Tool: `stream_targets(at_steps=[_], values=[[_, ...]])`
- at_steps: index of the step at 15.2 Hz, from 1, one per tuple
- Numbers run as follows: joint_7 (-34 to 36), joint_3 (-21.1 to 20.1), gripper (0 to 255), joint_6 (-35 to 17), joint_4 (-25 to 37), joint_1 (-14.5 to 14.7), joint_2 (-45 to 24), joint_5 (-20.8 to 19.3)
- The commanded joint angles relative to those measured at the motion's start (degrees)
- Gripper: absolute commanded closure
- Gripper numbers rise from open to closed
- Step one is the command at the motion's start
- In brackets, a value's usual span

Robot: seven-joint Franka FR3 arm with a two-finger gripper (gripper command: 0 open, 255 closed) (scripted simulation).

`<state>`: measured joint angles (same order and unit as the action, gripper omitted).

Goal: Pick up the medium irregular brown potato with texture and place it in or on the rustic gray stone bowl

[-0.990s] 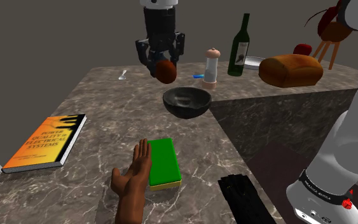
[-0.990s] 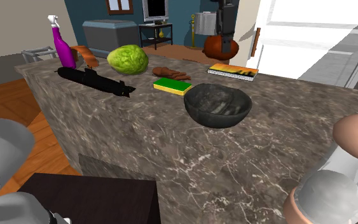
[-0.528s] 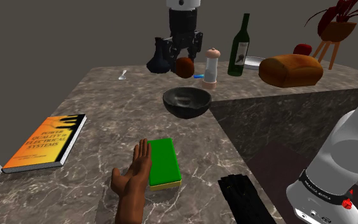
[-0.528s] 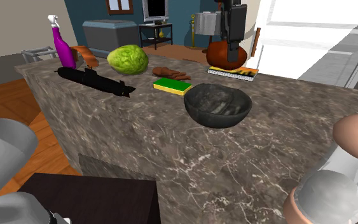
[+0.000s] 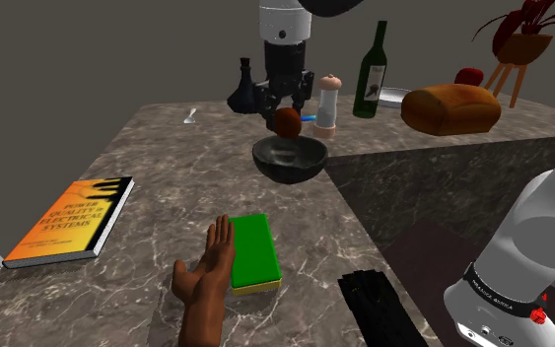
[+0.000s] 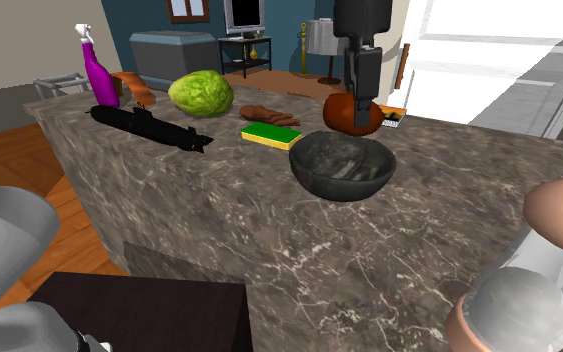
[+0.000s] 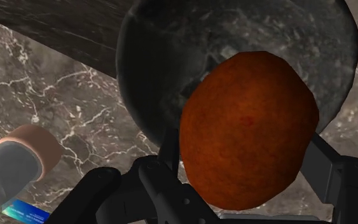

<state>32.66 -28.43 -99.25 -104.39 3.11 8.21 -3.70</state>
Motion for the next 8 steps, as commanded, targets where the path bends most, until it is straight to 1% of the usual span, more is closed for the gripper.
stream_targets(at_steps=[1,4,8], values=[[0.2,0.0,255,-1.7,-1.9,0.1,0.2,0.1],[0.3,-0.1,255,-4.0,-4.3,0.1,0.4,0.1],[0.4,-0.1,255,-4.2,-4.5,0.1,0.4,0.1]])
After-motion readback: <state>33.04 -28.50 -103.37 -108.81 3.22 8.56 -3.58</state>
